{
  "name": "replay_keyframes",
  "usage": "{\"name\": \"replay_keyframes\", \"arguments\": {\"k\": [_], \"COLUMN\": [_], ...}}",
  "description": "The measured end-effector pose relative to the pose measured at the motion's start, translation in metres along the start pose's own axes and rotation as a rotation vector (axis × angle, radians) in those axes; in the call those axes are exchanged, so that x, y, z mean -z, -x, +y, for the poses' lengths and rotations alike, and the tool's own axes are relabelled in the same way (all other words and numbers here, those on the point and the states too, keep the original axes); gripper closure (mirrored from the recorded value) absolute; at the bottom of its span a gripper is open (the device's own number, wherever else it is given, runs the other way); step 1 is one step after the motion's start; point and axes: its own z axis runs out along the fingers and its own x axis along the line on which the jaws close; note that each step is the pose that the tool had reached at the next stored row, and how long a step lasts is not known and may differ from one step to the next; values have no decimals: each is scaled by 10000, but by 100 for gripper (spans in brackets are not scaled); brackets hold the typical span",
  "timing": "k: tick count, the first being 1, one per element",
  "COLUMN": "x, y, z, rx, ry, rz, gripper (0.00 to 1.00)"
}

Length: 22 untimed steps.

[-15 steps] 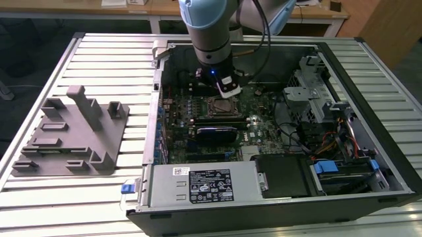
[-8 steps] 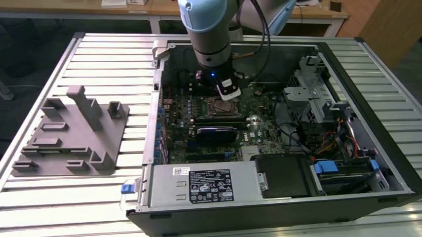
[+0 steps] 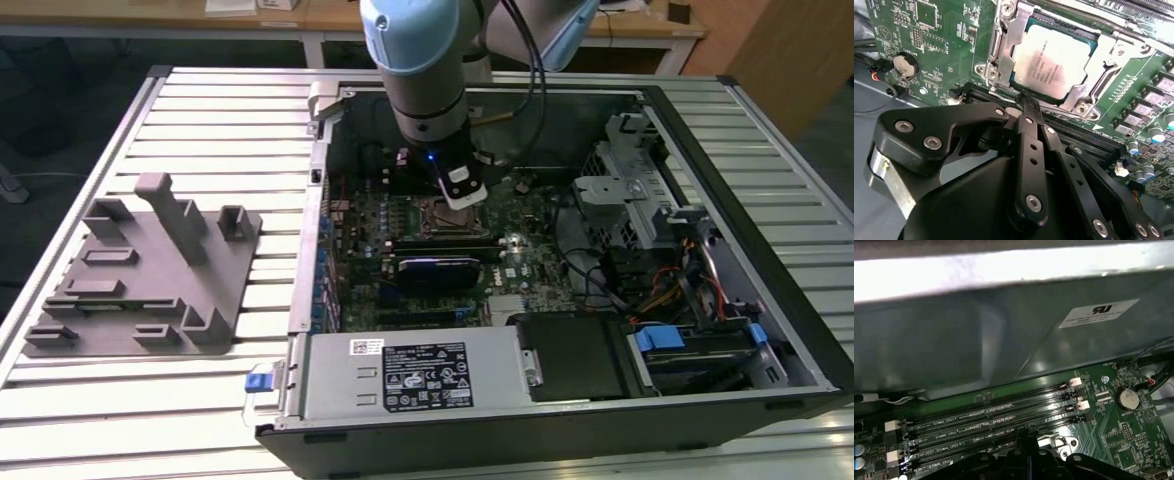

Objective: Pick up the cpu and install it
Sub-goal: 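Install the first cpu locking lever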

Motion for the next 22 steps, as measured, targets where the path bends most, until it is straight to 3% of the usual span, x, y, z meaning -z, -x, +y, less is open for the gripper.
{"name": "replay_keyframes", "arguments": {"k": [4, 11, 12, 16, 17, 22], "x": [39, 104, 104, 104, 105, 106], "y": [7, 17, 17, 13, 13, 14], "z": [13, 34, 34, 34, 32, 29], "rx": [-10, -57, -74, -207, -217, -227], "ry": [50, 258, 331, 937, 983, 1023], "rz": [10, 54, 69, 165, 173, 182], "gripper": [89, 89, 89, 89, 89, 89]}}
